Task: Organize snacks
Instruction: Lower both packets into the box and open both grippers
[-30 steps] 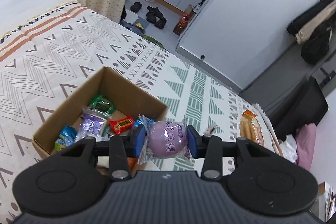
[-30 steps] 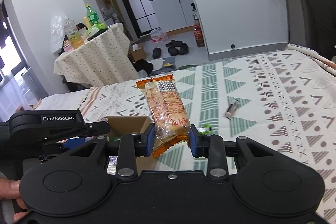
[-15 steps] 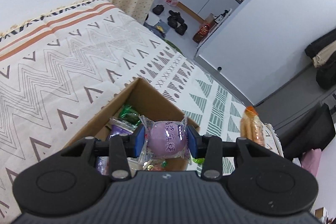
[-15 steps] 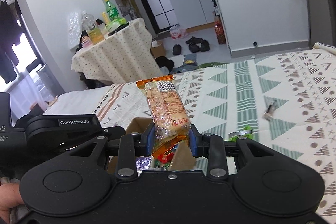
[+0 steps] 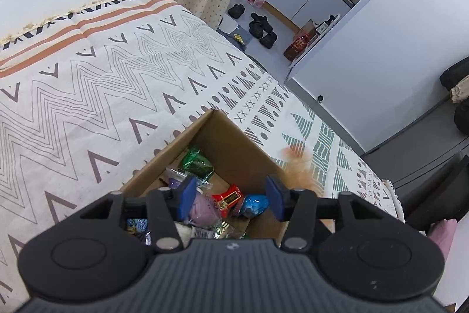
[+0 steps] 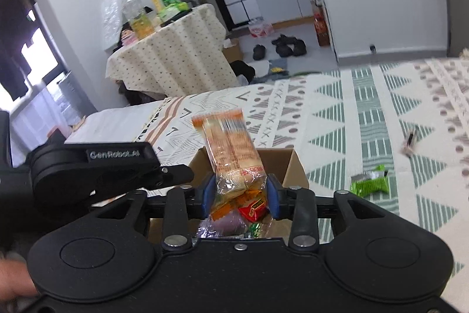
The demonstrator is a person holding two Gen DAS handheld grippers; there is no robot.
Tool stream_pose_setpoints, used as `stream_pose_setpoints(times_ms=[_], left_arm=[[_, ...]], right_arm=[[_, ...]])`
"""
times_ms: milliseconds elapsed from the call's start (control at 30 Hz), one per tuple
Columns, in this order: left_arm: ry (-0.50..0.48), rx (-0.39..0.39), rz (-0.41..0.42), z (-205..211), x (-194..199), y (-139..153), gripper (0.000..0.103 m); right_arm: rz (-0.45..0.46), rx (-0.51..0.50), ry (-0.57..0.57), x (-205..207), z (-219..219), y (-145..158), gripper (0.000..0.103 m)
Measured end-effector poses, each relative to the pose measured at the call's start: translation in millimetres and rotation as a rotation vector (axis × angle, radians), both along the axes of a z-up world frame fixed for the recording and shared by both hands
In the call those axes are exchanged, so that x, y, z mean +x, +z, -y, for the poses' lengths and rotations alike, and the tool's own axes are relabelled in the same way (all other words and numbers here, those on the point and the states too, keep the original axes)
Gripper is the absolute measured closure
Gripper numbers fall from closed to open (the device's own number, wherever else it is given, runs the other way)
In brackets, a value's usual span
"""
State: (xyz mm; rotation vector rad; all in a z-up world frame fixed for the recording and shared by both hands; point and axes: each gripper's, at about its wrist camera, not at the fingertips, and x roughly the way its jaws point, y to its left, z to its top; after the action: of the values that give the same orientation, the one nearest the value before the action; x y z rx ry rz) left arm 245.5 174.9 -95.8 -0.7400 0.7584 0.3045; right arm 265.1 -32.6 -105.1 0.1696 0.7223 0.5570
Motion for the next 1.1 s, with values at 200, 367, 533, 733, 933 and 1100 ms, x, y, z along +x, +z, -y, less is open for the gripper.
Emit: stream_pose_setpoints(times_ms=[200,367,533,733,933,1100], left_arm=[[-0.010,0.028,-0.021,10.8,2.0,4.0,0.025],[-0.046,0.059,-0.021,29.4,4.6,5.9,0.020],[-0.078,0.090,-0.043,49.9,7.6,4.2,0.019],[-0.112,0.171,0.007,73.8,7.9,9.2,0.014],[-0.183,0.188,0.023,97.5,14.7,8.3,0.009],[-0.264,0.234,0.020,118.2,21.0,5.4,0.008]], right_arm=[[-0.031,0.002,-0.045,1.0,25.5,-2.6,0.060],[-0.044,0.008,-0.080,-2.0,48.9,-4.0,0.058],[-0.041,0.005,-0.094,-6.8,69.9,-2.1,0.056],[-0.033,0.002,-0.130,-5.4,97.2,0.1,0.047],[-0.013,-0.002,-0.172,-5.6,128.6,-1.0,0.038],[-0.011,0.002,-0.196,-5.3,156.4,-8.7,0.035]])
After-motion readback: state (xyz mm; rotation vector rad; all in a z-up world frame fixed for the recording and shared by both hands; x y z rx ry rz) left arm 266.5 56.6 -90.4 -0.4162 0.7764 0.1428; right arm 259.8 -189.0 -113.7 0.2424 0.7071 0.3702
